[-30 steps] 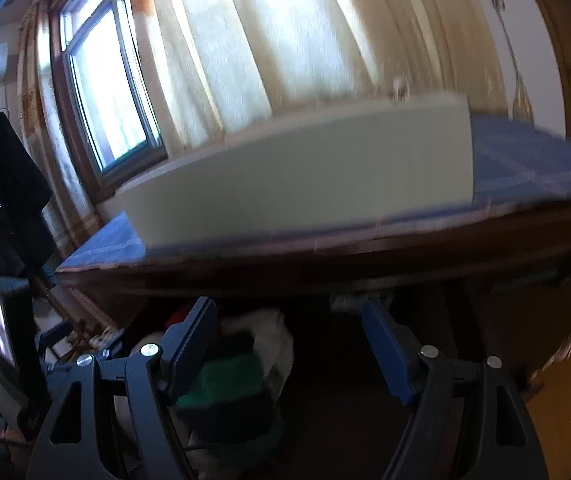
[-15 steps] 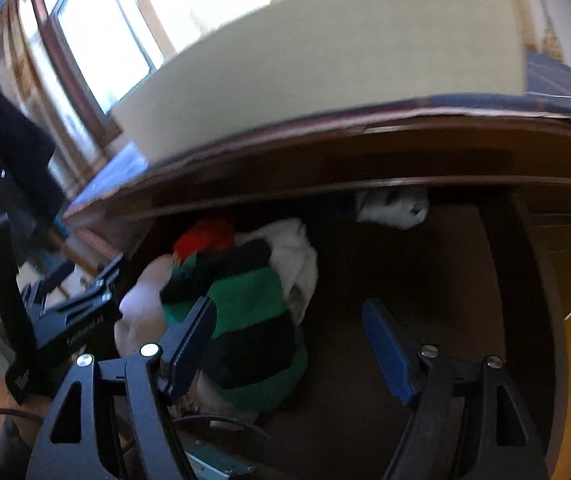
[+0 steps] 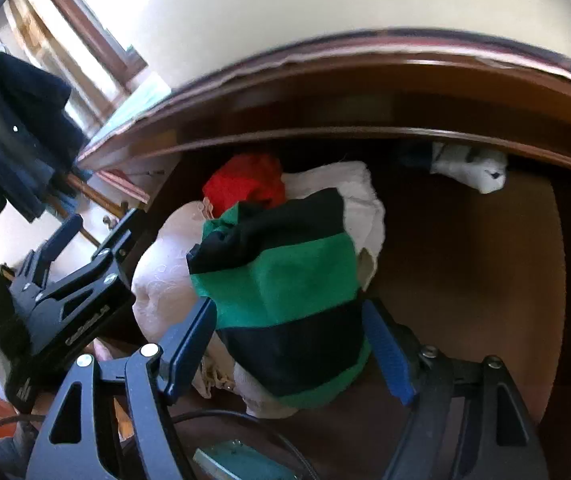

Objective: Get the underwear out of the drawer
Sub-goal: 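Lower the open right gripper to the green-black striped cloth in the drawer, then grasp the green-black striped cloth and lift it toward the cream box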

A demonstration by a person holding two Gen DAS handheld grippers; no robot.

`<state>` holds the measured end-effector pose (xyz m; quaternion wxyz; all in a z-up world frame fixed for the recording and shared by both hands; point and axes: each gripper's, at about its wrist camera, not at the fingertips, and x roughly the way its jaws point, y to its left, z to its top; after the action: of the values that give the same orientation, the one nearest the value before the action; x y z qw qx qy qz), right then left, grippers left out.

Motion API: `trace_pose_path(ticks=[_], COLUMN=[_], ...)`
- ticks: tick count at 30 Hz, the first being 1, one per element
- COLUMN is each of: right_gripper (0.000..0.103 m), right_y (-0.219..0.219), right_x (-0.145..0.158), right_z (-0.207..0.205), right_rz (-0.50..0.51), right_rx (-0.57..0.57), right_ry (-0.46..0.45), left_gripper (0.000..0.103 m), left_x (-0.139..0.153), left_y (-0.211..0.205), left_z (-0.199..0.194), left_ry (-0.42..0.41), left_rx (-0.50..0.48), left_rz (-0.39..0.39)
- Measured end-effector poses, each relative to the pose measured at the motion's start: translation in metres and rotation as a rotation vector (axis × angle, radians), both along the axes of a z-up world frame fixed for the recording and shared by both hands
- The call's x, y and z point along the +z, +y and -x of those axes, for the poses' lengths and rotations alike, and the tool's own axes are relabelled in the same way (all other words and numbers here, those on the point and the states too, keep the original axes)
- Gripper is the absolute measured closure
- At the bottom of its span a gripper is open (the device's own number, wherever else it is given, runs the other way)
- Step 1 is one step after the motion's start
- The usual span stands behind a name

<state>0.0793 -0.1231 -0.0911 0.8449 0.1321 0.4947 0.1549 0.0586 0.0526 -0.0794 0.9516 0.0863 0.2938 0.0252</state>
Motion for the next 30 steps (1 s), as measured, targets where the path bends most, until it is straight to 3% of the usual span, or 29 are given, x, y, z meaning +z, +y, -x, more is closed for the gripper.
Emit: trace_pose_path(ticks=[8,17,19,22,26,30], right_gripper=[0.026,0.027,0.047,0.061,0.069,0.08], right_y=[0.028,0.022,0.018,0.012,0.003,-0.017], right_x=[-0.015,-0.022,-0.023,-0.022,-0.017,-0.001], right_z=[-0.022,-0.025,-0.023,-0.018,-0.011,0.003], right_rz=[0.113,0.075,0.09,0.08,0.033,-0.079], right_rx=[0.054,0.052,0.043,0.03,0.014,-0.008], right_ry=[0.081,0.098,0.08,0.078,0.043,-0.055], left_gripper=[0.0,0.0,0.0,0.0,0.0,0.0], left_x=[0.0,0.001,0.001,0.001,0.001,0.001], left_y=[0.001,0.001,0.002,0.002,0.002,0.002], left_z=[-0.001,-0.001,-0.001,-0.001,-0.001,-0.001], left_ry=[0.002,0.002,0.002,0.002,0.001,0.001], left_rx=[-0.001,-0.002,-0.003,-0.002,-0.002,-0.001], left_rz=[0.005,0.002,0.003,0.003,0.001,0.001])
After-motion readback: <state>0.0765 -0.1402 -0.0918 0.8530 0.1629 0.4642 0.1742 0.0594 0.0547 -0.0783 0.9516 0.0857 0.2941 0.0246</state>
